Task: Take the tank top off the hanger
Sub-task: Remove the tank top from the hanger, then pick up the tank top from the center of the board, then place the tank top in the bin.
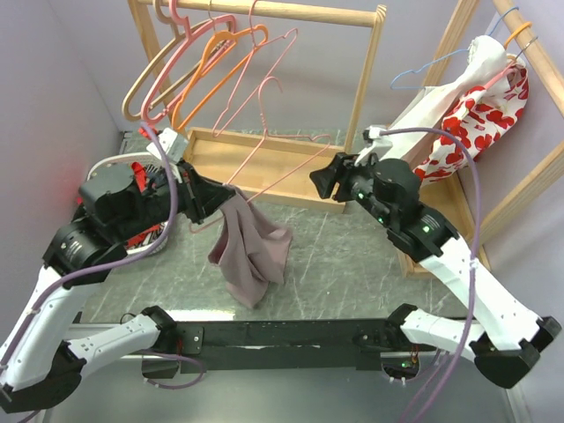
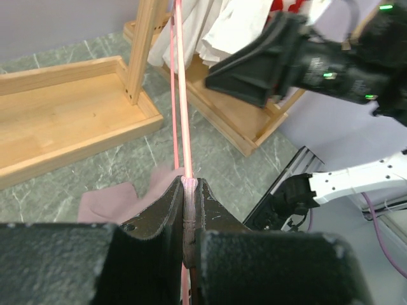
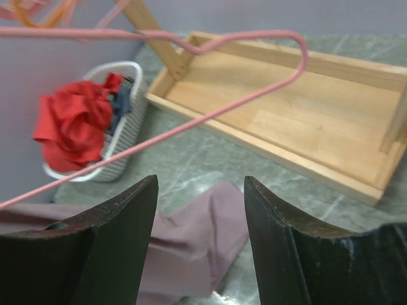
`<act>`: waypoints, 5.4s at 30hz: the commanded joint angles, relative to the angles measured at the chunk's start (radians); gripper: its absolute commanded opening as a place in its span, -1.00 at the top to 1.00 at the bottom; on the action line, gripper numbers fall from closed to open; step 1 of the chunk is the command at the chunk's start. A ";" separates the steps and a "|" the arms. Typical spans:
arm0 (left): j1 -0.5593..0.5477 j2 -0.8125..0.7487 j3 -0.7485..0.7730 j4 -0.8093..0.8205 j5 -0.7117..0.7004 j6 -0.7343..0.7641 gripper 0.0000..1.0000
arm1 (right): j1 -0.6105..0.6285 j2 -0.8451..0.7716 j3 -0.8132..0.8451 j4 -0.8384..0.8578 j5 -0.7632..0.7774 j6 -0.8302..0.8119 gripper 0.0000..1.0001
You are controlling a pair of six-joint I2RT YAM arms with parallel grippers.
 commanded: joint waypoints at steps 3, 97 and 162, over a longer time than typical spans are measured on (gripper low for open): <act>-0.003 0.003 -0.030 0.148 -0.009 -0.001 0.98 | 0.020 -0.059 -0.015 0.172 -0.173 0.102 -0.28; -0.175 0.640 -0.622 0.357 -0.335 -0.342 -0.99 | 0.100 -0.159 0.020 0.270 0.160 0.033 1.00; 0.900 0.332 0.246 0.051 -0.447 0.122 0.98 | 0.100 -0.122 -0.020 0.332 0.106 0.038 1.00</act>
